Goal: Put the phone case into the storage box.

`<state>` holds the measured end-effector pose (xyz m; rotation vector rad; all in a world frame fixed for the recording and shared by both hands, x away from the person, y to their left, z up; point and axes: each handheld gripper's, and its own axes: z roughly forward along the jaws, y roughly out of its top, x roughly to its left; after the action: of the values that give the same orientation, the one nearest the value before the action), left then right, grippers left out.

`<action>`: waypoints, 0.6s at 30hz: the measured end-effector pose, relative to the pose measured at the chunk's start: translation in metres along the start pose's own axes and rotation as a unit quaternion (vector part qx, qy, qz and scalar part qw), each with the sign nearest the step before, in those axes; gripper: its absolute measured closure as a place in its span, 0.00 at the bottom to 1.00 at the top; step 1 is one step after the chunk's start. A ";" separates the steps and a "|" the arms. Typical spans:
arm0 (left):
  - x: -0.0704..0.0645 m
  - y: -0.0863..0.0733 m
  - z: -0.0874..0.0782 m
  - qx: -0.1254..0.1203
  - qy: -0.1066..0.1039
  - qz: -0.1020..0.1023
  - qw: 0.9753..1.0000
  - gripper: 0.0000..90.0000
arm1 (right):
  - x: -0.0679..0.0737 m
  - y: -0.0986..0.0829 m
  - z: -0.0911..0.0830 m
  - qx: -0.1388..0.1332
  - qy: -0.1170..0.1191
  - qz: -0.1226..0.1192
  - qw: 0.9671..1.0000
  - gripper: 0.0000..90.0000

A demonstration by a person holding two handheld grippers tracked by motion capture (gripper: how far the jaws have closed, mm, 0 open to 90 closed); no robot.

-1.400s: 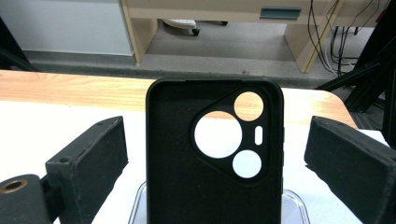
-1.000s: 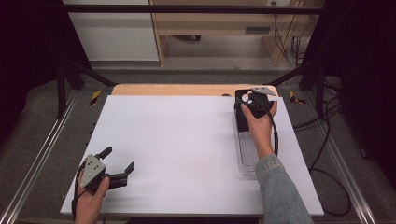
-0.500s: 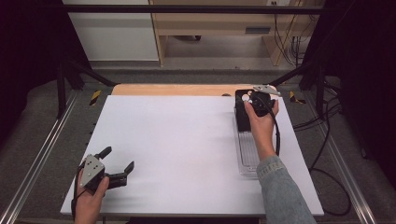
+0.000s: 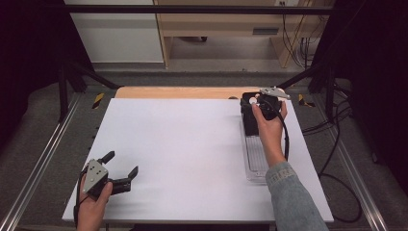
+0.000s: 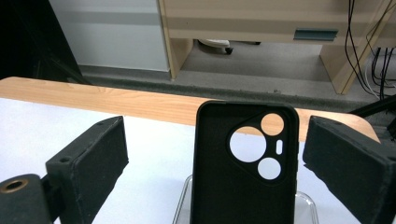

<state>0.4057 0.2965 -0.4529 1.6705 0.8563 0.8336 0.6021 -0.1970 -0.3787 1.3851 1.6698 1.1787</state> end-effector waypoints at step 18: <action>-0.001 0.000 -0.001 -0.002 -0.001 0.003 1.000 0.03 | -0.003 0.003 -0.019 -0.036 0.027 0.002 0.999 0.07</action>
<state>0.4049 0.2961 -0.4525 1.6719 0.8484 0.8367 0.5866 -0.2046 -0.3686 1.3238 1.6460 1.2767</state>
